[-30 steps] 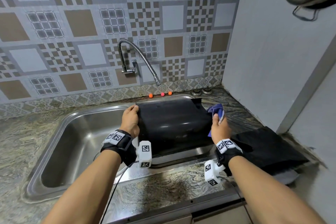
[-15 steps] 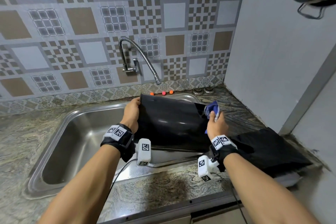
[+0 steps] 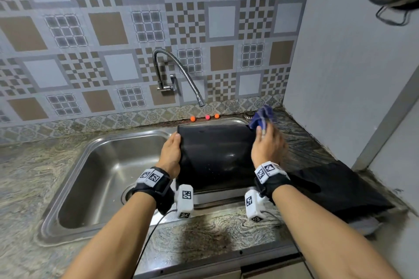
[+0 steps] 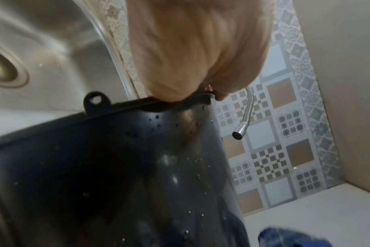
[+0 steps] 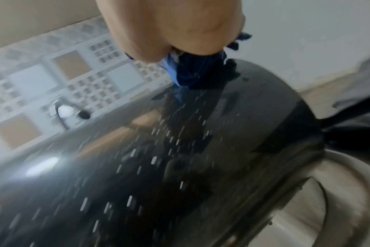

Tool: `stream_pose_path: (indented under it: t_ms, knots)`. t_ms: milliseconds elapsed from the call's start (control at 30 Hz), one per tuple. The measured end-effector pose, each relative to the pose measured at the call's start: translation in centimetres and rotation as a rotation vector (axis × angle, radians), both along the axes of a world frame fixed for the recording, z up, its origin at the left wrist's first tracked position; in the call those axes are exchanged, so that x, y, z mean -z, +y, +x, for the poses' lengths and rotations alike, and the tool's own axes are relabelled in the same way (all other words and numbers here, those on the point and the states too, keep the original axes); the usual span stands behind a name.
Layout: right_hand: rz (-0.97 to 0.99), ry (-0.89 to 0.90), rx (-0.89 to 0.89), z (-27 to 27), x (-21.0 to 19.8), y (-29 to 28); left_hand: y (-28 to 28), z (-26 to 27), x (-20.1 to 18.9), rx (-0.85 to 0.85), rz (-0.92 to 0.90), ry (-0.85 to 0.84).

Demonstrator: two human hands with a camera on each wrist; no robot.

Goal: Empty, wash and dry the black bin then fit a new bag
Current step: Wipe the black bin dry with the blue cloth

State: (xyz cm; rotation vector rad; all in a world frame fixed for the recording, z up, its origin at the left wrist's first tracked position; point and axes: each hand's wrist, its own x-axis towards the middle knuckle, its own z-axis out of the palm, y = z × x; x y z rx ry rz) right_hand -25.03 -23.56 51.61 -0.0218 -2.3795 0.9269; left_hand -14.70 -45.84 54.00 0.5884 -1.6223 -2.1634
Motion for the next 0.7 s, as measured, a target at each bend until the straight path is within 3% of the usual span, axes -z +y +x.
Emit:
stream_pose_path:
  t_ms: [67,133,200,267,433,700]
  knots:
    - [0.161,0.202,-0.113,1.5,-0.2,-1.8,0.7,-0.3,-0.5,0.008,0.07,0.006]
    - [0.269,0.323,-0.35,3.6,-0.2,-4.1,1.2,-0.7,-1.0,0.029,0.111,0.014]
    - [0.393,0.35,-0.613,5.7,0.3,-6.1,1.3,-0.7,-1.7,0.067,0.159,0.033]
    - [0.497,0.317,-0.711,6.8,1.0,-7.1,1.0,-0.6,-2.2,0.107,0.189,0.02]
    - [0.609,0.226,-0.642,5.9,1.7,-6.4,1.3,-0.5,-1.9,0.058,0.214,0.009]
    - [0.366,-0.062,-0.237,1.6,2.9,-1.1,-0.3,-0.2,-1.6,-0.085,0.187,-0.022]
